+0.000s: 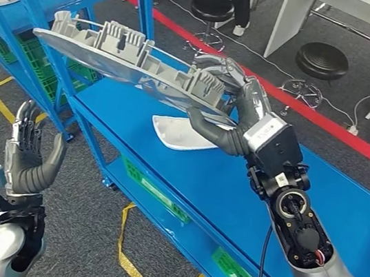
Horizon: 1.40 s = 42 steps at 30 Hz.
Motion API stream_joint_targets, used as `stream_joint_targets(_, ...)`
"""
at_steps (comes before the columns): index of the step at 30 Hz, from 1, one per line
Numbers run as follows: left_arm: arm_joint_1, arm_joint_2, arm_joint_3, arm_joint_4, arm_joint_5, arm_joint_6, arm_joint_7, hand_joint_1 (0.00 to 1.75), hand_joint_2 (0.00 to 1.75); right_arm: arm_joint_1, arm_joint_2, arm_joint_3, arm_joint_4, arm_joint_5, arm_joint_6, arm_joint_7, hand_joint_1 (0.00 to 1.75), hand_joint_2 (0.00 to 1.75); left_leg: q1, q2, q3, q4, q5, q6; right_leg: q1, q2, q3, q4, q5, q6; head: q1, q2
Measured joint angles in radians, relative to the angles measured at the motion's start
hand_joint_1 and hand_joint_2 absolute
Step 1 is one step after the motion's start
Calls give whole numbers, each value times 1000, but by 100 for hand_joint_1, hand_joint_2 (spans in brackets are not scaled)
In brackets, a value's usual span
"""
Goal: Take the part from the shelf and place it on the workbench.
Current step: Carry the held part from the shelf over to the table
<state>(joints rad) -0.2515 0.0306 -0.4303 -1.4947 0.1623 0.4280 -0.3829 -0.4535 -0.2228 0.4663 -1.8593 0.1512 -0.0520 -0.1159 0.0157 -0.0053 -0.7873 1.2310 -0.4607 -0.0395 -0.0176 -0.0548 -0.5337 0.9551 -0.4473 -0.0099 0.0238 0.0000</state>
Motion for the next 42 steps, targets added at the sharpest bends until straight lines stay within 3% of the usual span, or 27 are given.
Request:
stream_joint_targets(2,0,0,1,-1,-3,2,1,0,175,-1,1,4,0,-6,4,-2,175,175,2,34,74,-140,63,0,1,-25,6,1,-7,7,-3,0)
stream_joint_targets(4,-2,0,1,-3,-6,-2,2,0,175,-2,2,8,0,-8,6,-1,175,175,-4,69,136,-252,97,9,7,-45,14,2,-18,18,-3,0)
stream_joint_targets(5,-3,-1,2,-3,-6,-6,2,0,175,-2,2,11,0,-8,5,2,175,175,-8,73,147,-271,98,16,10,-54,18,2,-23,24,-1,0)
stream_joint_targets(7,-4,-1,2,-4,-8,-18,2,0,175,-2,2,14,-1,-7,-1,11,175,175,-11,47,149,-274,95,30,9,-71,26,1,-32,35,5,0)
stream_joint_targets(8,-6,-2,2,-4,-9,-22,2,0,175,0,2,14,-2,-6,-5,16,175,175,-10,35,152,-275,94,36,5,-60,25,9,-42,41,7,0)
stream_joint_targets(10,-13,-7,2,-5,-11,-28,1,0,175,5,2,14,-7,-5,-10,23,175,175,-6,13,159,-278,92,49,-1,-7,-7,84,-86,46,12,0)
stream_joint_targets(11,-16,-10,2,-5,-12,-30,0,0,175,9,2,14,-9,-5,-11,24,175,175,-7,2,162,-278,90,54,-1,24,-41,154,-118,45,17,0)
stream_joint_targets(13,-20,-14,2,-5,-11,-35,1,0,175,17,2,14,-12,-5,-13,27,175,175,-9,-23,165,-278,88,59,1,48,-119,295,-161,44,27,0)
stream_joint_targets(14,-20,-15,2,-4,-10,-37,1,0,175,21,2,14,-13,-5,-14,30,175,175,-10,-38,167,-277,87,60,2,52,-142,323,-156,43,31,0)
stream_joint_targets(15,-21,-16,2,-4,-9,-40,1,0,175,24,2,14,-14,-5,-15,33,175,175,-11,-54,170,-277,86,60,2,55,-145,311,-132,41,33,0)
stream_joint_targets(17,-24,-19,2,-3,-6,-43,0,0,175,27,2,14,-15,-5,-20,38,175,175,-11,-84,176,-277,84,58,1,82,-104,184,-42,31,38,0)
stream_joint_targets(19,-29,-23,2,-1,-3,-45,-2,0,175,28,2,13,-18,-5,-25,40,175,175,-10,-112,174,-274,83,52,-1,134,-54,58,14,24,42,0)
stream_joint_targets(20,-31,-24,2,0,-2,-45,-2,0,175,28,2,13,-20,-5,-28,41,175,175,-7,-125,170,-274,84,46,-1,149,-41,28,21,22,43,0)
stream_joint_targets(22,-34,-25,2,3,1,-46,-5,0,175,28,2,13,-24,-5,-31,43,175,175,-3,-150,162,-277,89,33,0,136,-27,9,18,19,42,0)
stream_joint_targets(23,-35,-25,2,4,2,-46,-7,0,175,28,1,13,-25,-5,-32,44,175,175,-4,-142,159,-276,88,27,-1,123,-22,4,20,15,41,0)
stream_joint_targets(25,-42,-25,1,6,6,-44,-11,0,175,27,1,13,-26,-6,-34,45,175,175,-10,-80,130,-220,54,18,-4,93,-13,-9,26,6,31,0)
stream_joint_targets(26,-45,-25,1,7,8,-43,-13,0,175,27,1,14,-26,-7,-35,44,175,175,-10,-42,99,-160,24,14,-2,78,-11,-12,26,2,25,0)
stream_joint_targets(27,-48,-25,1,9,10,-42,-14,0,175,28,1,14,-25,-7,-36,44,175,175,-9,-19,60,-86,-8,9,-1,62,-11,-12,26,0,19,0)
stream_joint_targets(29,-48,-25,0,12,12,-41,-15,0,175,29,1,14,-25,-7,-37,44,175,175,-3,-6,3,15,-33,1,0,32,-10,-12,22,0,12,0)
stream_joint_targets(30,-47,-24,0,14,13,-41,-15,0,175,29,1,14,-25,-7,-37,44,175,175,0,-2,3,10,-18,-2,-1,17,-9,-12,20,1,8,0)
stream_joint_targets(31,-47,-24,0,16,14,-40,-15,0,175,29,1,15,-25,-7,-37,44,175,175,2,5,25,-37,12,-4,-2,3,-7,-12,17,4,5,0)
stream_joint_targets(33,-50,-23,0,18,15,-37,-16,0,175,29,1,15,-25,-8,-37,43,175,175,0,47,103,-187,76,-4,0,-21,1,-11,8,14,-2,0)
stream_joint_targets(35,-52,-24,0,18,17,-32,-16,0,175,27,1,15,-25,-9,-37,40,175,175,-6,74,149,-273,100,9,7,-40,9,-9,-2,26,-1,0)
stream_joint_targets(38,-51,-23,0,18,22,-22,-16,0,175,21,1,16,-25,-21,-36,36,175,175,-10,42,155,-280,94,34,6,-63,21,-7,-18,43,9,0)
stream_joint_targets(40,-54,-22,-1,18,25,-19,-16,0,175,18,1,16,-25,-25,-35,35,175,175,-7,19,165,-284,93,49,-1,-26,4,46,-55,49,13,0)
stream_joint_targets(42,-55,-24,-2,18,27,-18,-16,0,175,18,1,15,-25,-26,-36,34,175,175,-5,-4,171,-285,91,57,-2,30,-61,184,-117,50,23,0)
